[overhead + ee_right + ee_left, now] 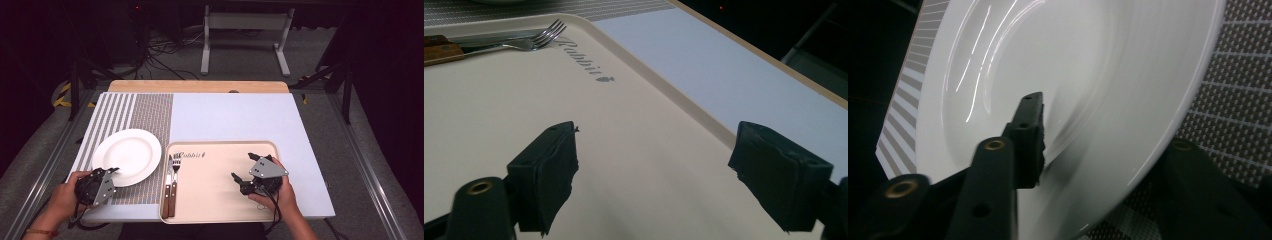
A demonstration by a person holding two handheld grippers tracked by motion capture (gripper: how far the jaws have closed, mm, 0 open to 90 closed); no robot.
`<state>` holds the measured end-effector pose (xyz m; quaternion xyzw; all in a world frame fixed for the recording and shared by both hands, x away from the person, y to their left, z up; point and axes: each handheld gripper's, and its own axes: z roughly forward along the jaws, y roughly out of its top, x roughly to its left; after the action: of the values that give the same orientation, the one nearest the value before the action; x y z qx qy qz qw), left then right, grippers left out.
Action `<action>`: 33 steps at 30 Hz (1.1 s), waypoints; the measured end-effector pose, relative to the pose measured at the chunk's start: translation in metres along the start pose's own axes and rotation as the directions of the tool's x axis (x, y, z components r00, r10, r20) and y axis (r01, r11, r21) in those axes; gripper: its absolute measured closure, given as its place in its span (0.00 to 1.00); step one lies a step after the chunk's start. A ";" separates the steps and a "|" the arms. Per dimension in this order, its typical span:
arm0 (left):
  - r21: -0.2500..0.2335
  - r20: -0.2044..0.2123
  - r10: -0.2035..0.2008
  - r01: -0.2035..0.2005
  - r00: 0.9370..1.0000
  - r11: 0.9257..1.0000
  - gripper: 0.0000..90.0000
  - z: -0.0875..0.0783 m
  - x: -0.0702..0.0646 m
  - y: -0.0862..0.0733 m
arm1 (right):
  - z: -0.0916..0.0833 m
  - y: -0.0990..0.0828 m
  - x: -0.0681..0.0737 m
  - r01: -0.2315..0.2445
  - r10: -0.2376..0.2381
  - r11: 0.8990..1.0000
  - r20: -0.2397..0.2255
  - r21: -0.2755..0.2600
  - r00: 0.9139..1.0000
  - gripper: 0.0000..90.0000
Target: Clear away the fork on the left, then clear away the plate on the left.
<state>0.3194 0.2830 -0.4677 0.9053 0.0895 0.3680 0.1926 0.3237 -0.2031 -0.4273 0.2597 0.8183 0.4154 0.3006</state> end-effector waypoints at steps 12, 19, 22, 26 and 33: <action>0.116 -0.125 0.246 -0.232 0.961 0.966 0.88 0.010 -0.018 0.024 | -0.001 -0.001 0.000 0.007 -0.007 1.000 0.002 0.003 1.000 0.21; 0.118 -0.160 0.236 -0.219 0.959 0.969 0.92 0.014 -0.018 0.033 | -0.006 -0.004 0.003 0.012 -0.012 1.000 0.008 0.008 1.000 0.21; 0.138 -0.170 0.238 -0.217 0.956 0.967 0.92 0.016 -0.022 0.036 | -0.010 -0.004 0.002 0.007 -0.007 1.000 0.022 0.002 1.000 0.21; 0.134 -0.171 0.240 -0.219 0.955 0.966 0.92 0.016 -0.022 0.037 | -0.011 -0.003 0.003 0.006 -0.006 1.000 0.026 -0.004 1.000 0.21; 0.150 -0.174 0.255 -0.230 0.951 0.961 0.92 0.017 -0.022 0.041 | -0.011 -0.002 0.004 0.010 -0.010 1.000 0.024 -0.006 1.000 0.20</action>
<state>0.3164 0.2347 -0.4756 0.8801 0.0188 0.4679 0.0779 0.3126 -0.2072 -0.4247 0.2598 0.8146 0.4133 0.3134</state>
